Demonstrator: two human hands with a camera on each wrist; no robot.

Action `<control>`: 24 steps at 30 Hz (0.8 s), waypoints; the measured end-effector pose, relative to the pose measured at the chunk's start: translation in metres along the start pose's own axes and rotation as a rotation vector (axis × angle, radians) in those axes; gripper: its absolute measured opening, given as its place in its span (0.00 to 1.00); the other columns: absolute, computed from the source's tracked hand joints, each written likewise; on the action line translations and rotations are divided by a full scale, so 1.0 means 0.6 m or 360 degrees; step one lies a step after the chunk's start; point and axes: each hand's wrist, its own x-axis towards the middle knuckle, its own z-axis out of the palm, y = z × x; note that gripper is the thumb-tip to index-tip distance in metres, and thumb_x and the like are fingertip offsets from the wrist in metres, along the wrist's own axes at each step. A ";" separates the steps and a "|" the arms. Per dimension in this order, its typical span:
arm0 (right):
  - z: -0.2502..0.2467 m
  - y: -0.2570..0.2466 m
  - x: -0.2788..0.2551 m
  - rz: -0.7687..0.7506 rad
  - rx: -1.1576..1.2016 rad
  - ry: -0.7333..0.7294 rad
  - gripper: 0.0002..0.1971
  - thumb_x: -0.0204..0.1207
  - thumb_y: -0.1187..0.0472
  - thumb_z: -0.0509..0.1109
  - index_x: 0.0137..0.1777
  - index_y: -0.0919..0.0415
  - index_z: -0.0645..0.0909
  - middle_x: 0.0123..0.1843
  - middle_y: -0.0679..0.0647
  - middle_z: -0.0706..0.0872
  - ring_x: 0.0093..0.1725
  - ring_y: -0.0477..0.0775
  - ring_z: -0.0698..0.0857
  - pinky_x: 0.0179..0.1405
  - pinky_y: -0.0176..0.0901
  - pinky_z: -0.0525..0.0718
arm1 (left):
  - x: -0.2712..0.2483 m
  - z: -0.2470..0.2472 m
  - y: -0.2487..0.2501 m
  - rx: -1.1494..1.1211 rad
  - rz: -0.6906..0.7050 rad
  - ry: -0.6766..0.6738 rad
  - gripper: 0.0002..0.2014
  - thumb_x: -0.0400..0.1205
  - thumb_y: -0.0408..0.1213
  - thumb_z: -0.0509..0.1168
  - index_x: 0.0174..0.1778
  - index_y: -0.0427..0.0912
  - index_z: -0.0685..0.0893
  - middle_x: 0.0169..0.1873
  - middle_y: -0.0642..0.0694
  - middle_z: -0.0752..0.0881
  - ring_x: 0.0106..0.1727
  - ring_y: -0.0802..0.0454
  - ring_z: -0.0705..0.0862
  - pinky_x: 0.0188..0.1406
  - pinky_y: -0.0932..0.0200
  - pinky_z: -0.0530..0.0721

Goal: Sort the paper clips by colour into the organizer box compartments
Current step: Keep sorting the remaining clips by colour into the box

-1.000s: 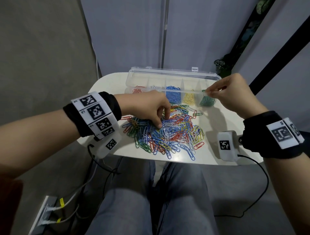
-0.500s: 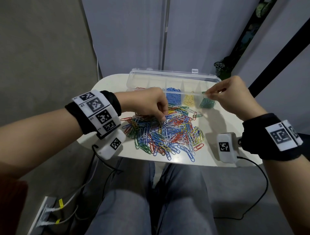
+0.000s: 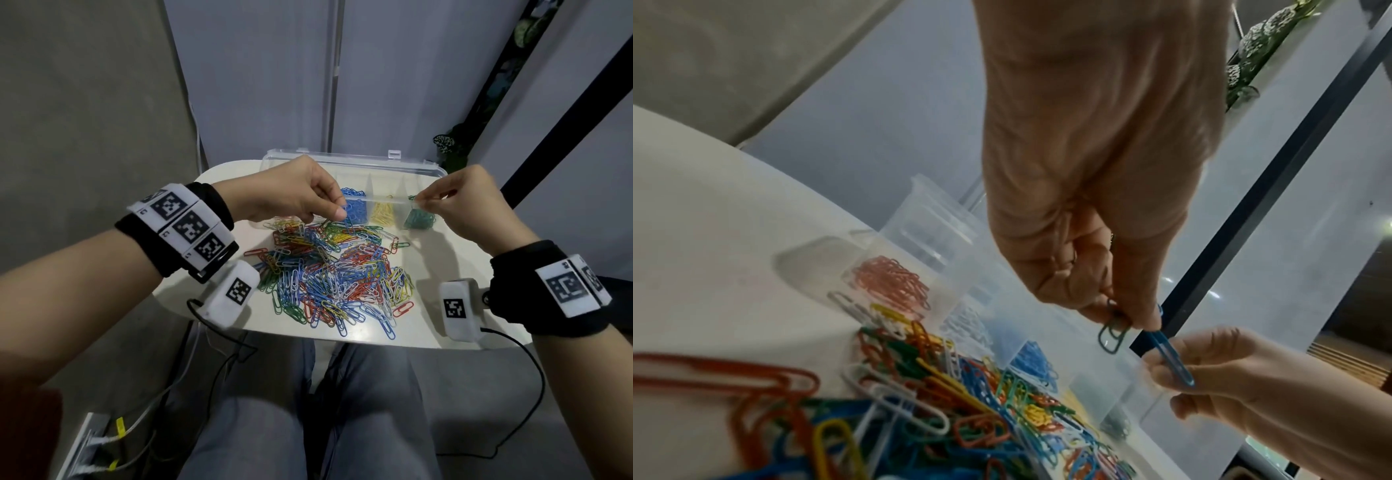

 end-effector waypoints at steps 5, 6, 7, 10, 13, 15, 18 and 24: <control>0.000 0.000 -0.001 0.0009 0.0003 -0.0001 0.03 0.74 0.66 0.77 0.45 0.62 0.91 0.27 0.49 0.78 0.24 0.47 0.70 0.17 0.23 0.64 | 0.000 0.011 -0.012 0.0497 0.0089 -0.0073 0.04 0.74 0.33 0.77 0.42 0.38 0.89 0.33 0.44 0.88 0.31 0.61 0.80 0.34 0.66 0.77; 0.000 -0.001 -0.001 0.0009 0.0001 0.0001 0.03 0.73 0.66 0.77 0.45 0.62 0.91 0.28 0.50 0.78 0.25 0.47 0.69 0.17 0.23 0.65 | 0.000 0.015 -0.014 0.0597 0.0103 -0.0109 0.04 0.74 0.33 0.77 0.41 0.38 0.89 0.31 0.47 0.87 0.29 0.63 0.79 0.34 0.67 0.76; 0.000 -0.001 -0.001 0.0008 0.0001 0.0003 0.03 0.73 0.66 0.77 0.45 0.62 0.91 0.28 0.50 0.78 0.25 0.48 0.69 0.17 0.23 0.65 | 0.001 0.018 -0.016 0.0663 0.0112 -0.0134 0.04 0.75 0.34 0.77 0.41 0.40 0.89 0.30 0.50 0.86 0.28 0.65 0.77 0.33 0.67 0.75; -0.001 -0.003 -0.002 0.0011 -0.0007 0.0004 0.03 0.74 0.66 0.76 0.46 0.62 0.91 0.27 0.49 0.78 0.25 0.48 0.69 0.17 0.23 0.64 | 0.001 0.022 -0.020 0.0704 0.0105 -0.0135 0.03 0.75 0.34 0.76 0.39 0.44 0.88 0.27 0.55 0.84 0.26 0.65 0.76 0.31 0.66 0.75; -0.002 -0.004 -0.003 0.0011 -0.0009 0.0004 0.03 0.74 0.66 0.76 0.45 0.62 0.91 0.27 0.48 0.79 0.25 0.48 0.70 0.17 0.23 0.64 | 0.001 0.027 -0.023 0.0564 0.0067 -0.0095 0.03 0.74 0.32 0.76 0.38 0.42 0.88 0.20 0.59 0.81 0.23 0.65 0.74 0.23 0.71 0.71; -0.001 -0.003 -0.003 0.0006 -0.0011 0.0004 0.03 0.74 0.66 0.76 0.45 0.62 0.91 0.28 0.49 0.79 0.25 0.48 0.70 0.17 0.22 0.64 | 0.000 0.029 -0.024 0.0424 0.0035 -0.0083 0.03 0.74 0.30 0.76 0.38 0.39 0.88 0.19 0.59 0.81 0.21 0.66 0.73 0.20 0.73 0.69; -0.001 -0.003 -0.002 -0.0007 -0.0010 0.0005 0.03 0.74 0.67 0.76 0.45 0.62 0.91 0.28 0.49 0.79 0.25 0.46 0.69 0.17 0.22 0.65 | -0.001 0.026 -0.027 0.0229 -0.0001 -0.0115 0.04 0.73 0.30 0.77 0.38 0.39 0.88 0.28 0.47 0.85 0.30 0.59 0.77 0.26 0.70 0.71; -0.001 -0.002 -0.002 -0.0026 -0.0020 0.0012 0.03 0.74 0.67 0.76 0.44 0.62 0.91 0.27 0.48 0.78 0.24 0.43 0.72 0.18 0.22 0.65 | -0.001 0.009 0.002 -0.0113 0.0093 0.0122 0.04 0.73 0.28 0.75 0.39 0.34 0.86 0.30 0.42 0.86 0.24 0.58 0.75 0.21 0.70 0.73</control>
